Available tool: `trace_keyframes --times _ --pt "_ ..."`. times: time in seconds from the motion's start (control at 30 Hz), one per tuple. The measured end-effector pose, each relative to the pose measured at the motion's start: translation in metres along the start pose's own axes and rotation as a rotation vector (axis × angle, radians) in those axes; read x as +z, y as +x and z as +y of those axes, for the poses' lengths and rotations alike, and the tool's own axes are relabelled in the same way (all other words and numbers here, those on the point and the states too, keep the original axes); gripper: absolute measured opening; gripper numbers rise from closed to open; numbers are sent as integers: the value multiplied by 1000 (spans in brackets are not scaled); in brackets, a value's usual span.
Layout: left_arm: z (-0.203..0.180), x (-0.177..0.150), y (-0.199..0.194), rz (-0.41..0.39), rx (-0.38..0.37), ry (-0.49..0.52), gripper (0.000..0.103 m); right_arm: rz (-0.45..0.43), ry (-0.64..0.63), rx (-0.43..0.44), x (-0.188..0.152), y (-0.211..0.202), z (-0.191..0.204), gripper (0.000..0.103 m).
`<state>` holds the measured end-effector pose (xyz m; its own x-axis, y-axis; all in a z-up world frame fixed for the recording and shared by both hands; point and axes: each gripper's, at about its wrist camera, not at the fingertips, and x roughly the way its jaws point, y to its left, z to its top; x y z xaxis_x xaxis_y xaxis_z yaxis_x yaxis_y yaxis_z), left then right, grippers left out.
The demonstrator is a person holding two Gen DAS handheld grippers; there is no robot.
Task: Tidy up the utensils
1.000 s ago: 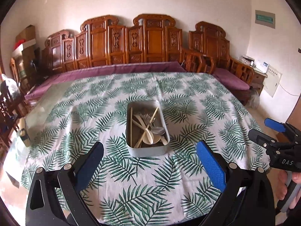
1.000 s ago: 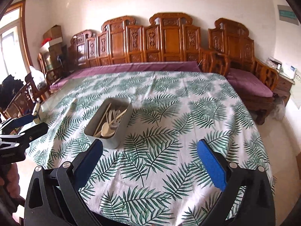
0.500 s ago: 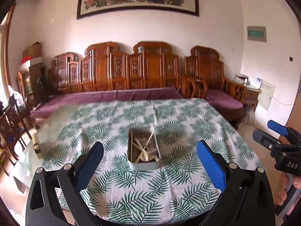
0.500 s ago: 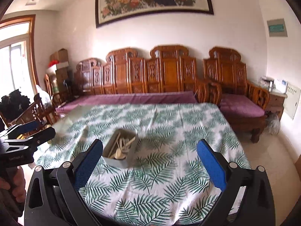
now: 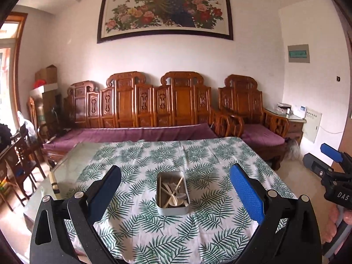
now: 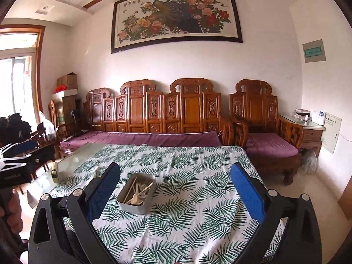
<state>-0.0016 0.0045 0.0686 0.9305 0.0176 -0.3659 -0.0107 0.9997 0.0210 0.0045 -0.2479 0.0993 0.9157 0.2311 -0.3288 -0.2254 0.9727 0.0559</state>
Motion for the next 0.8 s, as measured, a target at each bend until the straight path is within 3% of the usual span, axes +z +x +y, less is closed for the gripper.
trace_keyframes --times 0.8 --pt "1 -6 -1 5 -6 -2 95 -1 17 5 -3 -6 -3 101"
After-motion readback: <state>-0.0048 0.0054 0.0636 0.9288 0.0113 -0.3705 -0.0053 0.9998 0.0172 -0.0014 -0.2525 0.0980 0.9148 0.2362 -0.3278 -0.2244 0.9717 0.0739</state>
